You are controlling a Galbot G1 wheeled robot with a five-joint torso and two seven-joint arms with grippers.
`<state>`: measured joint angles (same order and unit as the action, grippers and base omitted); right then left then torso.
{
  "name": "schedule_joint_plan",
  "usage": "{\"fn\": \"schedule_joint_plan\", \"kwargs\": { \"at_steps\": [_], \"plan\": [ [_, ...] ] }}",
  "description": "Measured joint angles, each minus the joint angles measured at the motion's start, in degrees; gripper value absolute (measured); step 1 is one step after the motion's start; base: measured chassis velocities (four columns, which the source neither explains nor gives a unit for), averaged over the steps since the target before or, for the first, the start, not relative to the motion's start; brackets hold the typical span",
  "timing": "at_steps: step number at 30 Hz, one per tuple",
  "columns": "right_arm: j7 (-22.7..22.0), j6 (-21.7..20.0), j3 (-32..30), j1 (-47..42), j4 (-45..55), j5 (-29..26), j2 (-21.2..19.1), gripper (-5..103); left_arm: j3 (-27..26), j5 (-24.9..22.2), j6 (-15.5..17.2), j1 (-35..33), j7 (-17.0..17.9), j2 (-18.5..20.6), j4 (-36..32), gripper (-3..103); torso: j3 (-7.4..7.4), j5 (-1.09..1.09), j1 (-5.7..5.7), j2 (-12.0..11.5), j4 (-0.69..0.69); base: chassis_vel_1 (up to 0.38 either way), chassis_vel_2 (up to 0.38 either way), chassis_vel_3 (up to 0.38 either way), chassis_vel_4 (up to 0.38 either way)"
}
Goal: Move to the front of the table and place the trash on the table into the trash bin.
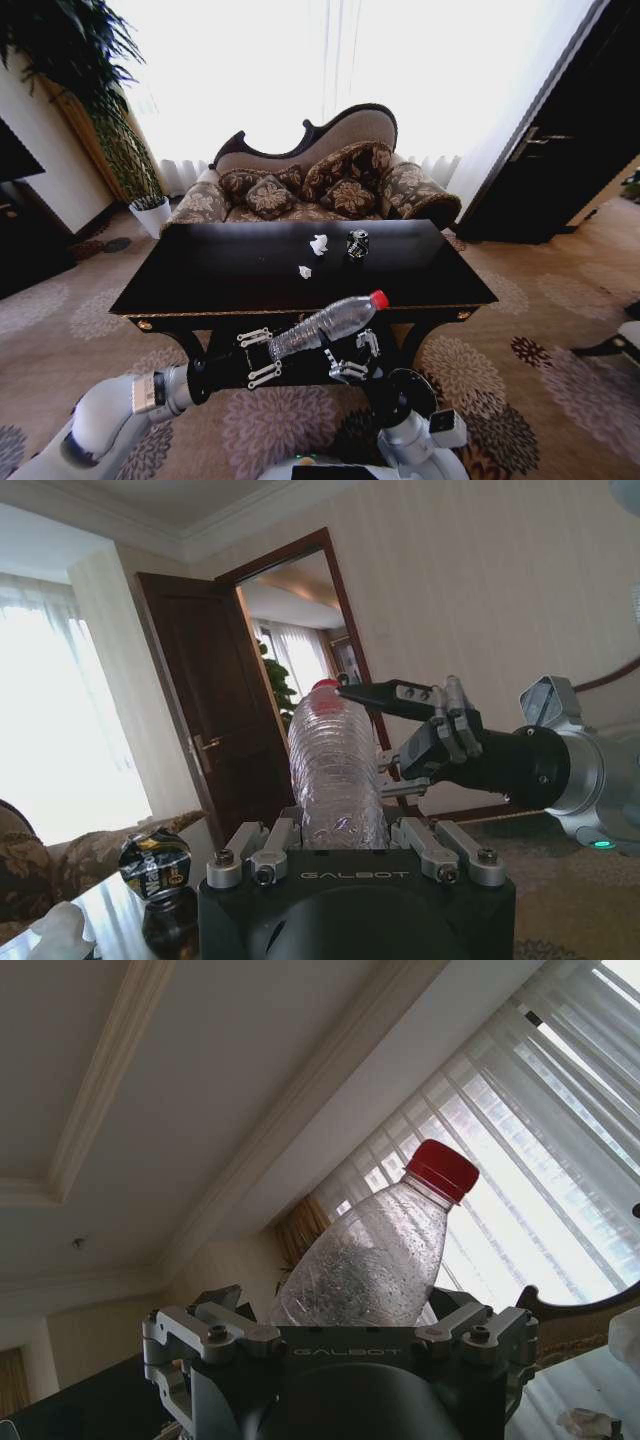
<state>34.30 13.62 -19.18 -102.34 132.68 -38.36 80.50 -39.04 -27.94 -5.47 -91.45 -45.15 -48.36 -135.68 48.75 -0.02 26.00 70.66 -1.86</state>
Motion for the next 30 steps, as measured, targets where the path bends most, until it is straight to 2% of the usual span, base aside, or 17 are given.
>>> {"fn": "schedule_joint_plan", "kwargs": {
  "at_steps": [11,12,14,16,20,22,26,30],
  "plan": [
    [0.89,0.08,0.96,-0.94,1.63,0.62,0.69,100,2.63,2.03,-0.09,0.11,-0.05,-0.75,0.8,34,0.0,0.01,0.0,0.0,0.0,0.0,0.0,0.0,0.0],
    [1.02,0.19,1.37,-1.06,1.66,0.99,0.91,103,3.11,2.41,-0.01,0.0,-0.06,-1.02,0.77,32,0.0,0.01,0.0,0.0,0.0,0.0,0.0,0.0,0.0],
    [1.48,0.37,2.14,-1.31,1.7,1.84,1.34,98,3.98,3.43,0.18,-0.26,-0.24,-1.26,0.82,30,0.0,0.01,0.0,0.0,0.0,0.0,0.0,0.0,0.0],
    [1.72,0.46,2.24,-1.37,1.7,1.93,1.38,98,4.09,3.67,0.18,-0.31,-0.26,-1.26,0.92,30,0.0,0.01,0.0,0.0,0.0,0.0,0.0,0.0,0.0],
    [3.29,0.89,2.13,-1.54,1.54,2.11,1.41,83,4.23,4.14,0.13,-0.43,-0.32,-1.02,1.54,29,0.0,0.01,0.0,0.0,0.0,0.0,0.0,0.0,0.0],
    [3.39,0.97,2.06,-1.54,1.48,2.11,1.39,83,4.19,4.14,0.13,-0.41,-0.32,-1.01,1.56,29,0.0,0.0,0.0,-0.01,0.0,0.0,0.0,0.0,0.0],
    [3.73,1.31,1.6,-1.54,1.24,2.1,1.21,68,3.89,4.13,0.16,-0.6,-0.32,-0.86,1.43,29,0.0,0.01,0.0,-0.01,0.0,0.0,0.0,0.0,0.0],
    [4.16,1.56,1.45,-1.42,0.9,2.1,1.14,61,3.4,4.13,0.28,-0.88,-0.33,-0.8,1.09,29,0.0,0.01,0.0,-0.01,0.0,0.0,0.0,0.0,0.0]
  ]
}}
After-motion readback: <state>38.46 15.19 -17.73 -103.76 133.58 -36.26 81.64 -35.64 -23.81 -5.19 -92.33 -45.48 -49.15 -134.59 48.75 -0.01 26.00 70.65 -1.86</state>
